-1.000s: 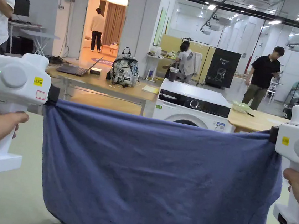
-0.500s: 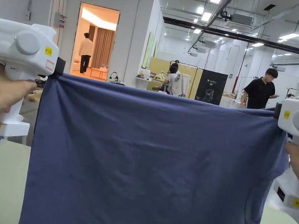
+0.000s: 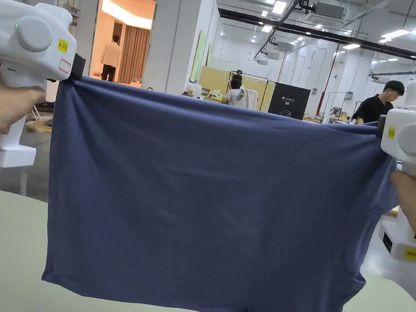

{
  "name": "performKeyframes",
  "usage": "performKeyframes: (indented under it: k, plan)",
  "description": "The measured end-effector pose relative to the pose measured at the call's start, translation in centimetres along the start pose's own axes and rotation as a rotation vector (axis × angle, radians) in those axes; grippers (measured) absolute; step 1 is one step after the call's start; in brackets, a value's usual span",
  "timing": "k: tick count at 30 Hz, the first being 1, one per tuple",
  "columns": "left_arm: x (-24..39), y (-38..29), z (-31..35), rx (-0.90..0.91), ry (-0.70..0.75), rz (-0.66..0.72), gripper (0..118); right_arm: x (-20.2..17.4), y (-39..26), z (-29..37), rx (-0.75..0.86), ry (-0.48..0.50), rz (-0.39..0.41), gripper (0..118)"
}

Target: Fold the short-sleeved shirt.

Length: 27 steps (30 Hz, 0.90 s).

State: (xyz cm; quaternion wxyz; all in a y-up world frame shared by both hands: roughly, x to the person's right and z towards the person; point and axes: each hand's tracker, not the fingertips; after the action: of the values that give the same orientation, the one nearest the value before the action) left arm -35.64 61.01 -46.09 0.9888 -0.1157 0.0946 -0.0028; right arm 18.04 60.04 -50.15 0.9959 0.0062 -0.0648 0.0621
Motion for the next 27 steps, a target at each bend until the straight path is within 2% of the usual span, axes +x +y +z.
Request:
performKeyframes:
  k: [12,17,21,23,27]
  plan:
    - [-0.7,-12.9,-0.2,-0.121,-0.018,0.019,3,-0.9,-11.4,4.5,-0.133,0.019,0.031,3]
    - [-0.8,-17.3,4.3,-0.129,-0.018,0.013,3,-0.7,-15.2,8.8,-0.162,0.028,0.037,3]
    - [-1.3,-20.6,8.2,-0.140,-0.027,0.065,3,-0.4,-17.1,12.5,-0.191,0.042,0.062,3]
    - [-1.1,-21.9,9.7,-0.147,-0.033,0.043,3,-0.4,-17.9,14.6,-0.194,0.047,0.087,3]
    - [-1.4,-23.8,12.8,-0.148,-0.055,0.040,3,0.5,-19.3,17.8,-0.213,0.050,0.087,3]
